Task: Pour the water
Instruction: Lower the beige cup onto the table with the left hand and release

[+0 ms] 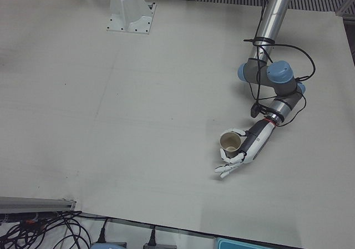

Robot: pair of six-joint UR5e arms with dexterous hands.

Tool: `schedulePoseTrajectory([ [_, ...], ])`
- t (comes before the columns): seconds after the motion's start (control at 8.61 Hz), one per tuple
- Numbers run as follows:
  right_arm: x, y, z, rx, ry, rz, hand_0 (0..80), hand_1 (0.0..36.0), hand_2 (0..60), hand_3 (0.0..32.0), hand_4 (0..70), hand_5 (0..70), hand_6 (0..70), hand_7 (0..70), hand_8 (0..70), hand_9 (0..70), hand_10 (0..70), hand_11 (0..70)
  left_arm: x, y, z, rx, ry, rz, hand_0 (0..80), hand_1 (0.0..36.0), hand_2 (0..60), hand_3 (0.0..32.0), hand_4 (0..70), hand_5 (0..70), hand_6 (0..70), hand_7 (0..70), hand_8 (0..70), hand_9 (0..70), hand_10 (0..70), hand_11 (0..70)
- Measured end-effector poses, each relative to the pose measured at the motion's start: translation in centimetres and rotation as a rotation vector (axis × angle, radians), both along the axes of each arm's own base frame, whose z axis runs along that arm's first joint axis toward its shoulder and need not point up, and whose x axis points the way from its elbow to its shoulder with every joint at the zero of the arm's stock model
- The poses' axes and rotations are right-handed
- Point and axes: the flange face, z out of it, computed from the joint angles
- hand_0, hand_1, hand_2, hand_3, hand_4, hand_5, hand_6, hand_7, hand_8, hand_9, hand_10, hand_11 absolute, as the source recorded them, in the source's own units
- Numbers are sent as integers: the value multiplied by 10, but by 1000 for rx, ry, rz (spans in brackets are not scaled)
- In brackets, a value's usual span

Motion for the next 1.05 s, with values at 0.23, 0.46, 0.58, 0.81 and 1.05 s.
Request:
schedulePoseTrajectory([
  [0.23, 0, 0, 0, 1, 1, 0, 800, 360, 600, 0, 388, 335, 700, 700, 700, 700, 584, 700, 7, 3, 3, -8, -3, 9, 800, 360, 65, 0, 421, 700, 213, 162, 135, 73, 72, 147],
  [0.46, 0, 0, 0, 1, 2, 0, 800, 360, 600, 0, 380, 335, 700, 700, 700, 700, 576, 700, 9, 5, 5, -11, -3, 13, 800, 360, 0, 0, 459, 1, 211, 165, 132, 69, 66, 140],
  [0.58, 0, 0, 0, 1, 3, 0, 800, 360, 600, 0, 377, 333, 700, 700, 700, 700, 581, 700, 9, 6, 6, -13, -4, 13, 800, 360, 0, 0, 441, 0, 208, 163, 131, 67, 64, 138],
  [0.81, 0, 0, 0, 0, 5, 0, 800, 360, 600, 0, 376, 333, 700, 700, 700, 700, 580, 700, 9, 7, 7, -15, -1, 15, 800, 333, 0, 0, 424, 0, 198, 155, 121, 56, 54, 118],
  [1.05, -1, 0, 0, -1, 7, 0, 800, 360, 600, 0, 387, 334, 700, 700, 700, 700, 586, 700, 9, 7, 5, -15, 3, 16, 800, 303, 0, 0, 411, 0, 193, 153, 114, 51, 48, 106],
])
